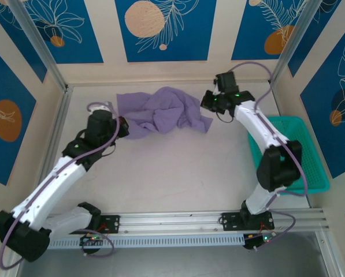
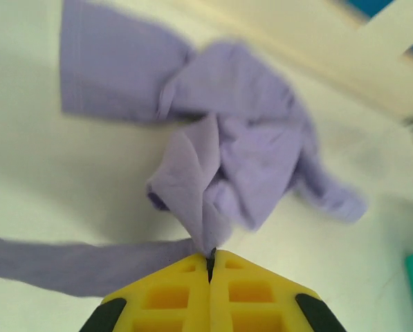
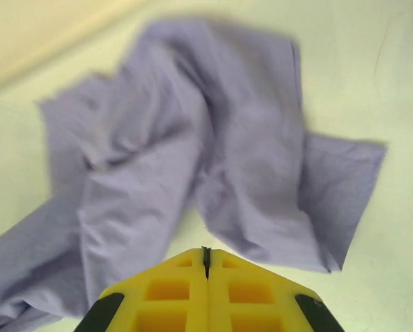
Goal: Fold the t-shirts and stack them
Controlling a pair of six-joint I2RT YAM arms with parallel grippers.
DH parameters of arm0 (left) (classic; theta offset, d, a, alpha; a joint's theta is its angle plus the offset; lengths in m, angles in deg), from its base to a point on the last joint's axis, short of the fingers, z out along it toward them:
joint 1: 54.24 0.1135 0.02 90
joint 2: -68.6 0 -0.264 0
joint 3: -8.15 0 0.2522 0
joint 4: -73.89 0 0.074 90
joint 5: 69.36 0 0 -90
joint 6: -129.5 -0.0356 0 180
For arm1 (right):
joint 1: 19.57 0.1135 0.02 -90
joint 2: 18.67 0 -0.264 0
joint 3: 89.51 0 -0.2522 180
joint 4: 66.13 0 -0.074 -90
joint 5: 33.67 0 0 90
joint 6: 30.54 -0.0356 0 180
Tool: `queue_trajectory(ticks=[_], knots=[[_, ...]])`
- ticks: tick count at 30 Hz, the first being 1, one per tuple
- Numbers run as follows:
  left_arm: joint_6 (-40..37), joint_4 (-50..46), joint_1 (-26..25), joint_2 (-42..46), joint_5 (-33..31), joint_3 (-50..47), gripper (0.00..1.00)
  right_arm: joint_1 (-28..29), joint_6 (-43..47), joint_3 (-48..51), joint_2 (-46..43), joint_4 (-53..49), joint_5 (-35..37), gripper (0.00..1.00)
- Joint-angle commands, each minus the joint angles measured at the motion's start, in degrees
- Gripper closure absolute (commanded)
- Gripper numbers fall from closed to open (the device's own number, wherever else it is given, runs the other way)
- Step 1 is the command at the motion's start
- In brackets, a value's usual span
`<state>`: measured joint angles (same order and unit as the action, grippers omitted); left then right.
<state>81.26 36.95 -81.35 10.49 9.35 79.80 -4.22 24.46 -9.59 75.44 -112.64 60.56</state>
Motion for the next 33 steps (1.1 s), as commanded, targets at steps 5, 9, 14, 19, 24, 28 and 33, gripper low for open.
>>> queue_trajectory(ticks=[5, 9, 14, 19, 24, 28, 33], knots=[[-3.96, -6.61, 2.11, 3.06, -3.44, 11.33, 1.0, -1.87, -2.71, 3.85, -10.44, 0.39, -4.87, 1.0], [-4.14, -7.65, 2.71, 2.21, -2.76, 13.05, 1.0, 0.71, -1.97, 5.28, -7.2, -3.29, -5.55, 0.51], [-3.62, -7.76, 3.72, 2.35, -0.69, 11.05, 1.0, 4.28, -2.12, 9.94, 3.43, -4.79, -4.41, 0.42], [-3.61, -7.98, 4.26, 2.2, 0.82, 10.19, 1.0, 9.08, -2.29, 12.63, 12.51, -1.55, -7.02, 0.44], [-3.61, -7.67, 4.7, 1.48, 1.92, 10.48, 1.0, 14.28, -1.84, 12.58, 16.03, -1.31, -6.39, 0.45], [-3.44, -7.36, 5.03, 1.09, 2.58, 10.6, 1.0, 15.8, -2.65, 12.59, 19.42, -2.39, -5.6, 0.51], [-3.44, -7.45, 5.32, 0.78, 3.5, 11.31, 1.0, 15.76, -3.54, 13.99, 18.81, 0.33, -7.28, 0.91]])
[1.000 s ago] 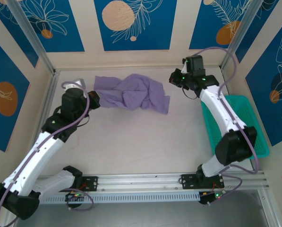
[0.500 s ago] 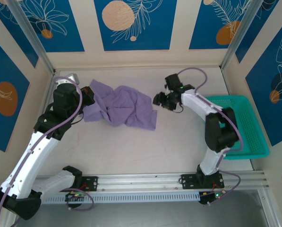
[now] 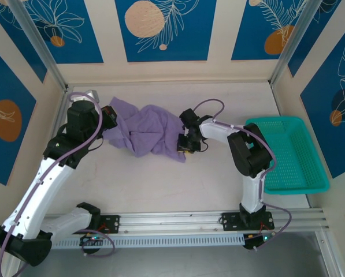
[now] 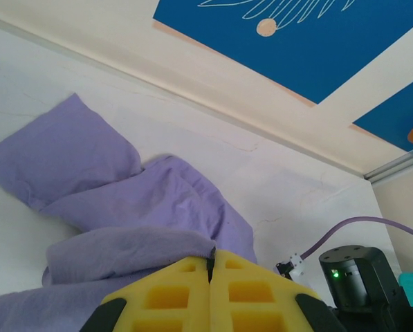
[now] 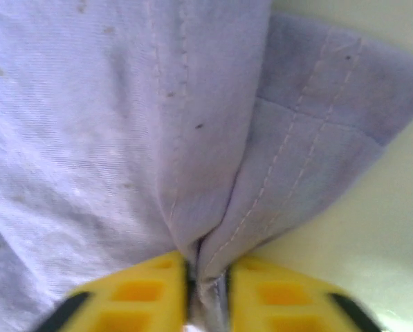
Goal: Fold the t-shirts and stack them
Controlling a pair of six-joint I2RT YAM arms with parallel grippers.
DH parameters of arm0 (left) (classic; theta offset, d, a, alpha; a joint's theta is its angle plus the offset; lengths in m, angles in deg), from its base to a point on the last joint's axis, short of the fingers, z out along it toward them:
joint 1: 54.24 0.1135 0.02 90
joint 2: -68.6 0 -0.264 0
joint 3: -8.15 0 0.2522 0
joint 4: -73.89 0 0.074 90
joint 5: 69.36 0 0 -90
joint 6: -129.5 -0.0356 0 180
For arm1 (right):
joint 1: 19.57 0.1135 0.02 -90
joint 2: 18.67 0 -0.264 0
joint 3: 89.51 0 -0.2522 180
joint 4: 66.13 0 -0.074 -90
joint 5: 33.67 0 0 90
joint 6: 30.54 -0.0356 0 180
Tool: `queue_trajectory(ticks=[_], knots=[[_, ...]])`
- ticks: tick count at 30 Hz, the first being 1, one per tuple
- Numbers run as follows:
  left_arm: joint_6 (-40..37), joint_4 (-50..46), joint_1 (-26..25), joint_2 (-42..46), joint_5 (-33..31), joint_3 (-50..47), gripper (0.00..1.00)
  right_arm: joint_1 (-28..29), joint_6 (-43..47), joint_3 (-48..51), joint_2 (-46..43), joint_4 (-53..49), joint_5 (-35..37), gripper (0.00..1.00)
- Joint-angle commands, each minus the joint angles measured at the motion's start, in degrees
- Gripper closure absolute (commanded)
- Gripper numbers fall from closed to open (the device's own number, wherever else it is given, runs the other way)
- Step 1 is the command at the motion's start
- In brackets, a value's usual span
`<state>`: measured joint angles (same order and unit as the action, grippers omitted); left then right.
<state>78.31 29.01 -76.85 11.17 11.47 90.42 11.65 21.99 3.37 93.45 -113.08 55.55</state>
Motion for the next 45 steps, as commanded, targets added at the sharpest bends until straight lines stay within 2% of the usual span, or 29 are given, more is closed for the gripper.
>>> queue_trajectory(ticks=[1, 2, 8, 13, 16, 22, 29, 36, 40, 45], knots=[[-0.49, 0.36, 0.92, 0.01, 1.6, 0.83, 1.0, -0.19, -1.19, 1.32, -0.56, 1.36, -2.43, 0.97], [-0.49, 0.22, 0.9, 0.0, 1.76, 1.07, 1.0, -0.32, -1.26, 1.61, -1.72, 1.93, -2.52, 1.0], [0.04, 0.78, 1.25, -0.36, 3.82, 4.37, 1.0, -2.3, -3.17, 1.35, -16.02, 2.03, -3.55, 1.0], [-1.87, 2.06, 1.43, -1.46, 7.59, 13.44, 1.0, -5.38, -5.7, -1.47, -32.15, 1.21, -2.34, 1.0], [-4.24, 2.17, 1.52, -1.46, 7.78, 19.53, 1.0, -7.87, -7.42, -3.04, -40.35, 0.33, -0.24, 1.0], [-6.36, 0.59, 1.56, -3.08, 7.89, 31.79, 1.0, -9.82, -7.21, -8.71, -50.26, -2.86, 3.45, 1.0], [-6.68, -1.15, 1.61, -6.37, 7.42, 38.76, 1.0, -9.98, -4.96, -12.77, -51.53, -5.33, 8.62, 1.0], [-7.68, -4.25, 3.59, -15.29, 3.63, 42.3, 1.0, -14.39, -3.68, -16.02, -40.42, -4.23, 8.36, 1.0], [-4.83, -8.74, 8.83, -23.25, 7.7, 46.44, 1.0, -17.61, -4.27, -20.48, -32.19, -4.76, 5.71, 1.0], [-4.63, -4.95, 9.73, -22.12, 15.66, 43.0, 1.0, -16.81, -3.09, -17.0, -34.53, -1.04, 1.31, 1.0]])
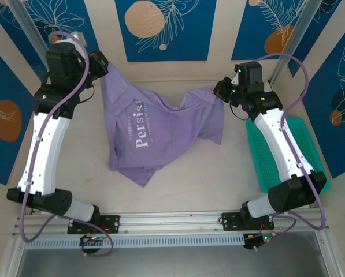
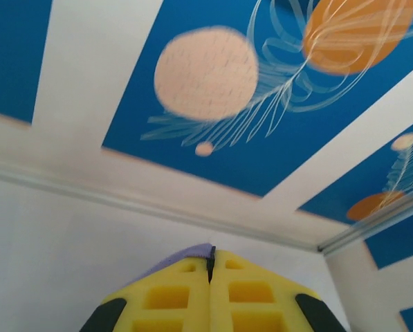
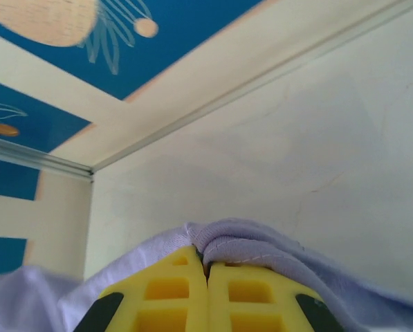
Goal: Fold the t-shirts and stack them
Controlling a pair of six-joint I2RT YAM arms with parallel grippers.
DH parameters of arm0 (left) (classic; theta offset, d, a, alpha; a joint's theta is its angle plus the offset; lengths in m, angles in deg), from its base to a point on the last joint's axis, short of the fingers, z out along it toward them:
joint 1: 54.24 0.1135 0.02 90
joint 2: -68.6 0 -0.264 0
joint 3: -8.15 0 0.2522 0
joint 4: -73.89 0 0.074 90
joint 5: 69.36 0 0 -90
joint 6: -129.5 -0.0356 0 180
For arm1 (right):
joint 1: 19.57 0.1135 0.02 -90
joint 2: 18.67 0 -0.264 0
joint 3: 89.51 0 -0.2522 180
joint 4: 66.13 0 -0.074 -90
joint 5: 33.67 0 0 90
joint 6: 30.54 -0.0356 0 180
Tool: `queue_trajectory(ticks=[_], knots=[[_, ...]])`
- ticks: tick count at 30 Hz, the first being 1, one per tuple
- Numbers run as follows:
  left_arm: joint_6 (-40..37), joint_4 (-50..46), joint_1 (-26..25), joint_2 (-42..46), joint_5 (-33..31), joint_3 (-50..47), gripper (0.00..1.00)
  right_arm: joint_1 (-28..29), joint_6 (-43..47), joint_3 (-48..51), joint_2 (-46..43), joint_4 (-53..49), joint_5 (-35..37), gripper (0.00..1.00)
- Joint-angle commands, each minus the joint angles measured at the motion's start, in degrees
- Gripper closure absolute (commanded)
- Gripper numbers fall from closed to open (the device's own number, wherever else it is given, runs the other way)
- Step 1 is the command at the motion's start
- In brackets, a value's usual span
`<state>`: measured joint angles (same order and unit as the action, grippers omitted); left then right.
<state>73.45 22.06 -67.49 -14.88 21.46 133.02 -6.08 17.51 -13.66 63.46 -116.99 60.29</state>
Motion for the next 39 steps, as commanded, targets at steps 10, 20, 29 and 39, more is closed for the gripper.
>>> queue_trajectory(ticks=[10, 20, 29, 39], knots=[[-2.75, 6.42, 0.39, 23.79, 11.53, -10.01, 1.0, 8.51, 4.68, 9.16, -26.36, 1.01, -1.14, 1.0], [-1.22, -0.24, 0.42, 22.45, 9.36, 0.76, 1.0, 13.13, 5.68, 3.37, -28.38, -3.27, 6.49, 1.0], [-2.63, -6.69, 0.86, -10.54, 3.41, 16.87, 0.89, 2.6, 5.81, -4.09, -0.53, -6.22, 12.52, 1.0], [-1.84, -27.88, 3.88, -59.64, -9.45, 54.82, 0.0, -3.79, 5.39, -35.64, 37.37, -21.0, 9.3, 0.22]])
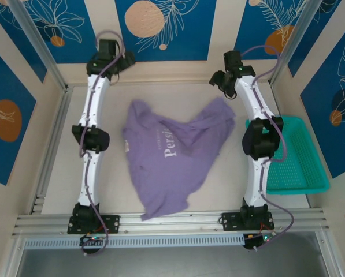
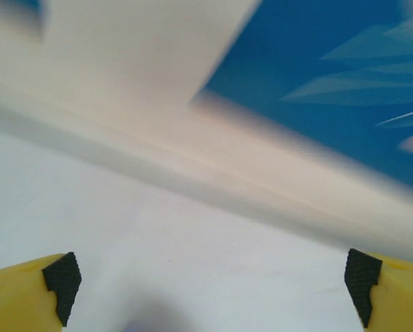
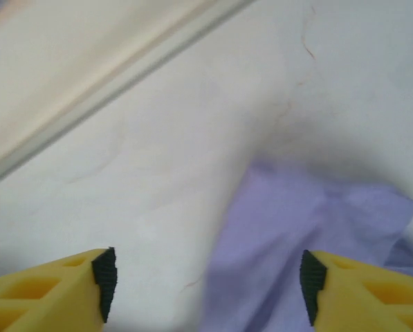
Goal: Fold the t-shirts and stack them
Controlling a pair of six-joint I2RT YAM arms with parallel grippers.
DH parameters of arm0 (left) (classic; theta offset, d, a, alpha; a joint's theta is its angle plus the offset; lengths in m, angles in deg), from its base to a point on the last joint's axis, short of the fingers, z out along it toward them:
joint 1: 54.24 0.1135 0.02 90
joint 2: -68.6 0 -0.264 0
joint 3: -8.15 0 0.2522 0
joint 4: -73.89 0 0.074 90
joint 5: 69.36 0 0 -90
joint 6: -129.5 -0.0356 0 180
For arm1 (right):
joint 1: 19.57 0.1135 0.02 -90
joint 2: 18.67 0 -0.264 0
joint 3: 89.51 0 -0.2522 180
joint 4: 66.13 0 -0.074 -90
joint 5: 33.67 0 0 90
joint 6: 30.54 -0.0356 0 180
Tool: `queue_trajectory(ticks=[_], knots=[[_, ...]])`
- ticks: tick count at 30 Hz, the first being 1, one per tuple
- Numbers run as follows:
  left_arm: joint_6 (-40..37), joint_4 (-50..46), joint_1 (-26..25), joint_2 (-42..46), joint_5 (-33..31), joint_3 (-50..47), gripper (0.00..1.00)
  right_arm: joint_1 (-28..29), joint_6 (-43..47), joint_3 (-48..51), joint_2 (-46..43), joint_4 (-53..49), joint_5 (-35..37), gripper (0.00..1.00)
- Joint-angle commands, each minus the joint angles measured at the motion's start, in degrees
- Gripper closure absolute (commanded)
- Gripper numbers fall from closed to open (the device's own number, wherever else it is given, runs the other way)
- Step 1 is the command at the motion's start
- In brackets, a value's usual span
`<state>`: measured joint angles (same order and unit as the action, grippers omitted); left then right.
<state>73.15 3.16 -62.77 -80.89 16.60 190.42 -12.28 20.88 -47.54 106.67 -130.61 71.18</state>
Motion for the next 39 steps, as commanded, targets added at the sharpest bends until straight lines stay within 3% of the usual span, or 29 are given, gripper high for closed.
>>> queue_trajectory(ticks=[1, 4, 7, 9, 12, 16, 18, 22, 25, 31, 39], knots=[[-3.42, -6.31, -2.01, 10.26, -5.1, -10.66, 0.0, 3.19, 2.97, 2.61, -9.26, -4.43, -1.1, 0.17], [-2.96, 8.02, -4.4, 26.04, -5.13, -42.95, 0.0, 2.23, 1.4, 19.51, -20.9, 3.23, -4.57, 0.14], [2.34, 24.45, -5.79, 41.53, 0.08, -71.7, 0.0, 3.09, 2.78, 38.87, -32.01, 11.88, -11.11, 0.13], [4.78, 30.73, -7.86, 47.27, 3.15, -83.06, 0.0, 4.61, 3.34, 46.28, -36.04, 13.2, -13.06, 0.17], [6.28, 33.32, -12.68, 50.13, 5.96, -91.72, 0.06, 7.93, 3.5, 54.37, -38.53, 14.43, -18.95, 0.26], [7.75, 36.08, -18.3, 54.1, 3.17, -101.52, 0.08, 17.0, 3.8, 58.96, -35.95, 16.07, -23.95, 0.35], [9.04, 39.69, -19.57, 56.74, 3.5, -107.86, 0.08, 22.34, 2.07, 58.92, -32.35, 16.67, -21.29, 0.34], [10.96, 40.66, -20.46, 60.76, 2.58, -116.66, 0.1, 28.01, -1.82, 56.58, -22.18, 19.62, -24.39, 0.37], [12.22, 40.44, -20.42, 67.3, -2.56, -122.53, 0.1, 31.22, -3.34, 51.08, -13.97, 20.38, -24.73, 0.39], [16.07, 32.89, -19.41, 79.0, -12.72, -127.75, 0.05, 31.39, -12.06, 35.76, 0.35, 22.31, -27.42, 0.45], [14.31, 29.16, -14.44, 88.17, -11.08, -130.77, 0.04, 30.57, -26.65, 2.84, 22.2, 18.14, -27.97, 0.45]])
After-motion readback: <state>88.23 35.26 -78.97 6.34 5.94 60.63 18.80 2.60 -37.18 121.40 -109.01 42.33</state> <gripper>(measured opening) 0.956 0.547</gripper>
